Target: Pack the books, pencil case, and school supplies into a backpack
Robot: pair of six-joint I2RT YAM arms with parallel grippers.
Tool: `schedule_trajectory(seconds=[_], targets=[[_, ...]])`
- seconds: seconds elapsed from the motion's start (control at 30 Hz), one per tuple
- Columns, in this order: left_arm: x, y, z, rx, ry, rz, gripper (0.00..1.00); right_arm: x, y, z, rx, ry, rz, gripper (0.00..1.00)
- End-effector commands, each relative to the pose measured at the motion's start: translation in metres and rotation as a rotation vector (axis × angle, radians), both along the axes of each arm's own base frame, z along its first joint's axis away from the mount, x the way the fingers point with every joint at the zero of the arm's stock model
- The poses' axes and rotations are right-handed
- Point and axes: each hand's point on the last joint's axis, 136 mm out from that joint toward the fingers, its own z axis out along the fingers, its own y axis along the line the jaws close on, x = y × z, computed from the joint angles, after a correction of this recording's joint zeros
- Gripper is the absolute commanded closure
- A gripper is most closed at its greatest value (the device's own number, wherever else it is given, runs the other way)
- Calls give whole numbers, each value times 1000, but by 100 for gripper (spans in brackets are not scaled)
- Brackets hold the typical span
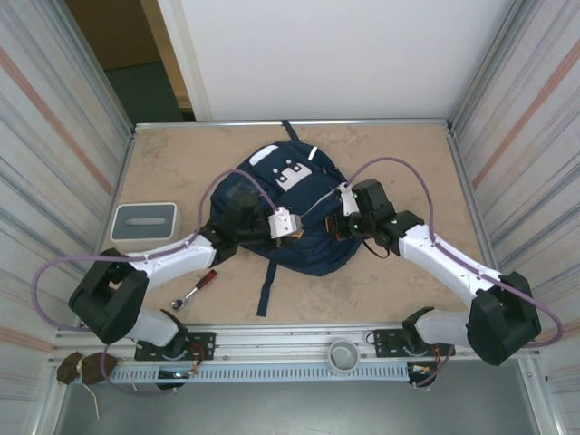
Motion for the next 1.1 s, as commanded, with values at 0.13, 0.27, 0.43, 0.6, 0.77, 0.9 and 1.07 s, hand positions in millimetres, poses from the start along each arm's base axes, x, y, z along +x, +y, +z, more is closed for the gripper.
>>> schedule_trajectory(seconds=[0.13,0.27,0.43,0.6,0.77,0.9,1.07], targets=[[6,24,11,-50,-10,61,83,23,-12,5,-37,-21,-71,100],[5,22,9,-39,6,52,73,21,-4,11,-5,-33,-47,100],[5,12,10,10,-27,66,53,13,2,18,19,-47,-26,100],[2,-4,13,38,-54,48,46,7,8,23,48,-58,-9,100],[6,-17,5,76,-56,38,46,2,15,31,78,-73,10,100],[11,-21,-4,105,-36,38,47,-3,20,35,93,-82,26,100],[17,-18,-6,123,-38,72,65,-6,22,34,79,-91,51,100]])
